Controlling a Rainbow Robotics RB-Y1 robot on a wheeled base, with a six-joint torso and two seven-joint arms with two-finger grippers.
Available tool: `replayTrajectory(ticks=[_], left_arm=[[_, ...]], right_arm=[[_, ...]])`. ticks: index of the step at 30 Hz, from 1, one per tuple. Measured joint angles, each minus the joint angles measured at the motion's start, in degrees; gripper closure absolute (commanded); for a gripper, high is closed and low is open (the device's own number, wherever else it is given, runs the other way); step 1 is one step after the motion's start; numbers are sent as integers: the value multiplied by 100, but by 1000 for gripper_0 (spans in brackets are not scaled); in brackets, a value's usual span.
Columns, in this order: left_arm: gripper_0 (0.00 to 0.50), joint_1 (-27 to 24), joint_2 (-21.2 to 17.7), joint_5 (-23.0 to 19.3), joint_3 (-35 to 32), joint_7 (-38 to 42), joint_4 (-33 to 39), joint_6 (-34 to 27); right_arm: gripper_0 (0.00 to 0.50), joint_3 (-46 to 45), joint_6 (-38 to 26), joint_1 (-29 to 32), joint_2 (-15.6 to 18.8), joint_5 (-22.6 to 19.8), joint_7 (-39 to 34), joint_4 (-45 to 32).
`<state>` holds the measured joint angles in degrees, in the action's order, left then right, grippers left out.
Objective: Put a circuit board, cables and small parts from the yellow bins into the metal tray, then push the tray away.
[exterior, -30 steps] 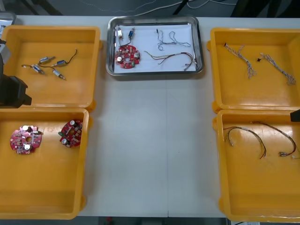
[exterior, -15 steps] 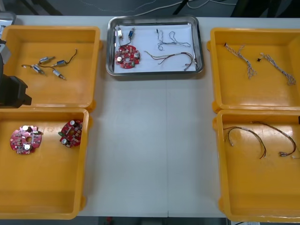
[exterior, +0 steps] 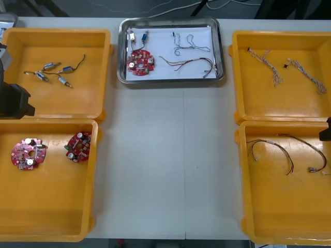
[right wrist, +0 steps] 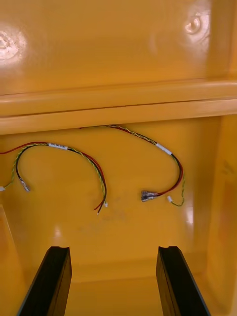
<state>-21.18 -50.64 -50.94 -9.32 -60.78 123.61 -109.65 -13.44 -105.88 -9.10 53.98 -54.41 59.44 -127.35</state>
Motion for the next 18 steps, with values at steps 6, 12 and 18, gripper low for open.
replayTrajectory(ticks=[6,12,18], left_arm=[[0,0,0,0,0,0,0,0],[0,0,0,0,0,0,0,0],[0,0,0,0,0,0,0,0]], right_arm=[[0,9,369,206,-184,93,467,15],[0,10,410,439,-193,299,495,6],[0,10,427,574,-194,351,495,-7]])
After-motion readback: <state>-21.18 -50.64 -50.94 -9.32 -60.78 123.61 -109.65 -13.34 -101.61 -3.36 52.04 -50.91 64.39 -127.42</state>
